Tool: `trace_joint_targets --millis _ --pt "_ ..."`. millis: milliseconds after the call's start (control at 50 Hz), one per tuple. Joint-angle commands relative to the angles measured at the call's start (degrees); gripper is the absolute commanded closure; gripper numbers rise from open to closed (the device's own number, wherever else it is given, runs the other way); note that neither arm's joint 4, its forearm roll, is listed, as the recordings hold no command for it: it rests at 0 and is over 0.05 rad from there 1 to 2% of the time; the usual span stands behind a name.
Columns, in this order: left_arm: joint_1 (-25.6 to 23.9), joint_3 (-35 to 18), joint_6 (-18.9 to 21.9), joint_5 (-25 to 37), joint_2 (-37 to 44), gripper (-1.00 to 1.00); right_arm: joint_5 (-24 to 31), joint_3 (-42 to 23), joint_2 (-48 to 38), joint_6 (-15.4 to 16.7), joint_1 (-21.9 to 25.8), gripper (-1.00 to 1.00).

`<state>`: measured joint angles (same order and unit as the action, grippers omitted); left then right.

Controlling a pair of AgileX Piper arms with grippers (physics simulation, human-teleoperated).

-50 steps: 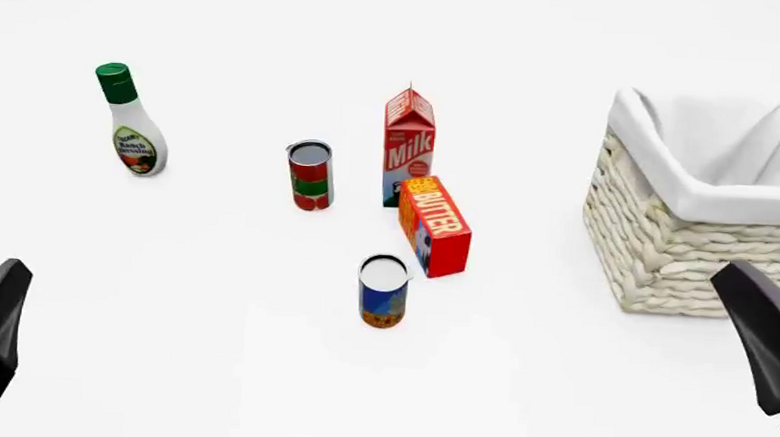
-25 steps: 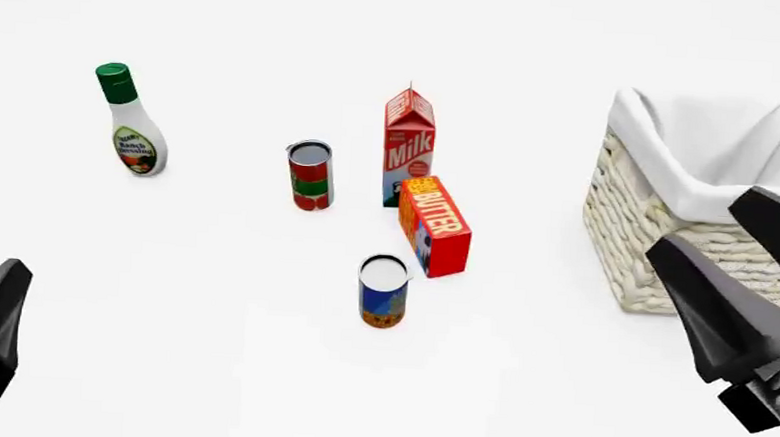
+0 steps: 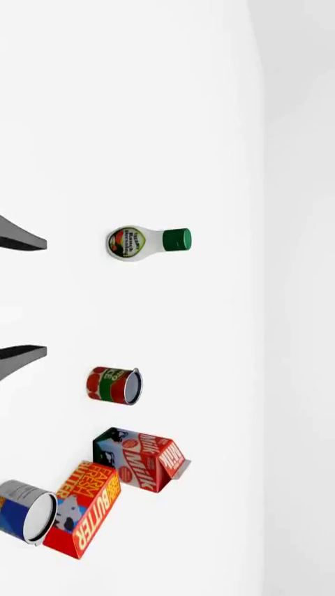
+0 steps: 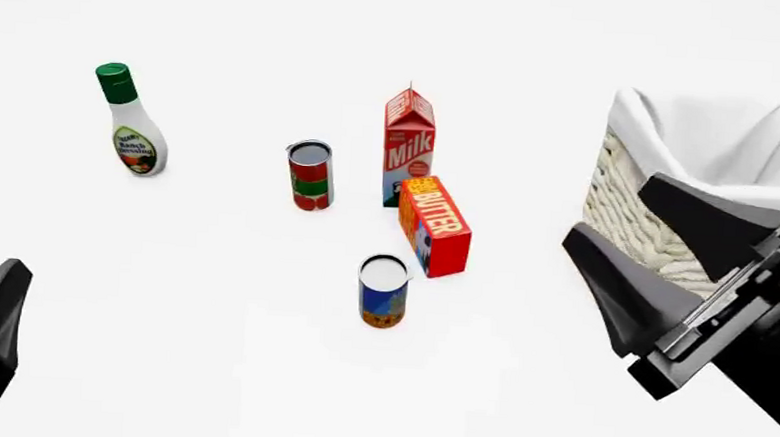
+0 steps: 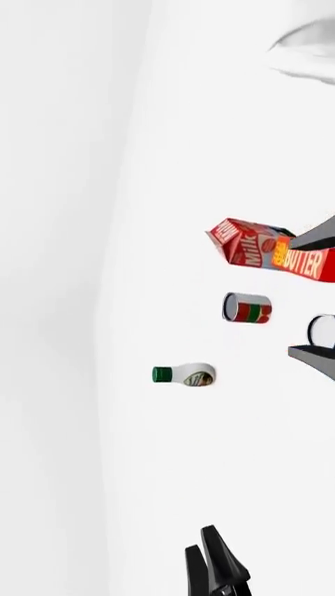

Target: Pick the alphabet soup and place it in the basket.

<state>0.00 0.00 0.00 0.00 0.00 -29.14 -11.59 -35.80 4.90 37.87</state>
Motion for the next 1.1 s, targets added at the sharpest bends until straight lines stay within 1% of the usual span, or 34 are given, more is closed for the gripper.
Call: trace_joint_targets --millis 20,320,500,620,680,720,820,880,920,1100 --pt "0.0 0.0 0.0 0.0 0.0 -1.0 -6.7 -0.31 -7.8 0.26 2.43 -1.0" --pt "0.0 0.0 0.0 0.0 0.0 -1.0 -13.63 -1.09 -17.13 0.17 5.29 -1.0" --pt "0.0 0.0 0.0 0.0 0.0 -1.0 -16.32 -1.95 -21.34 0.0 6.37 -1.0" --pt "0.0 0.0 0.0 0.0 0.0 -1.0 -18.74 -2.05 -24.51 -0.15 6.37 -1.0" --pt "0.0 0.0 0.0 0.0 0.0 -1.0 -21.61 -1.86 -28.05 -0.34 6.04 -1.0" --pt "0.0 0.0 0.0 0.0 0.0 -1.0 -22.48 -1.79 -29.12 -0.48 5.9 -1.0" --pt "0.0 0.0 0.0 0.0 0.0 -1.0 -24.3 -1.77 -31.34 -0.85 5.68 -1.0" --pt "0.0 0.0 0.0 0.0 0.0 -1.0 -24.32 -1.77 -31.37 -0.85 5.68 -1.0" --pt "0.0 0.0 0.0 0.0 0.0 -1.0 -26.24 -1.62 -33.71 -1.28 5.4 -1.0" --pt "0.0 0.0 0.0 0.0 0.0 -1.0 -29.07 -2.12 -38.03 -2.01 5.3 -1.0"
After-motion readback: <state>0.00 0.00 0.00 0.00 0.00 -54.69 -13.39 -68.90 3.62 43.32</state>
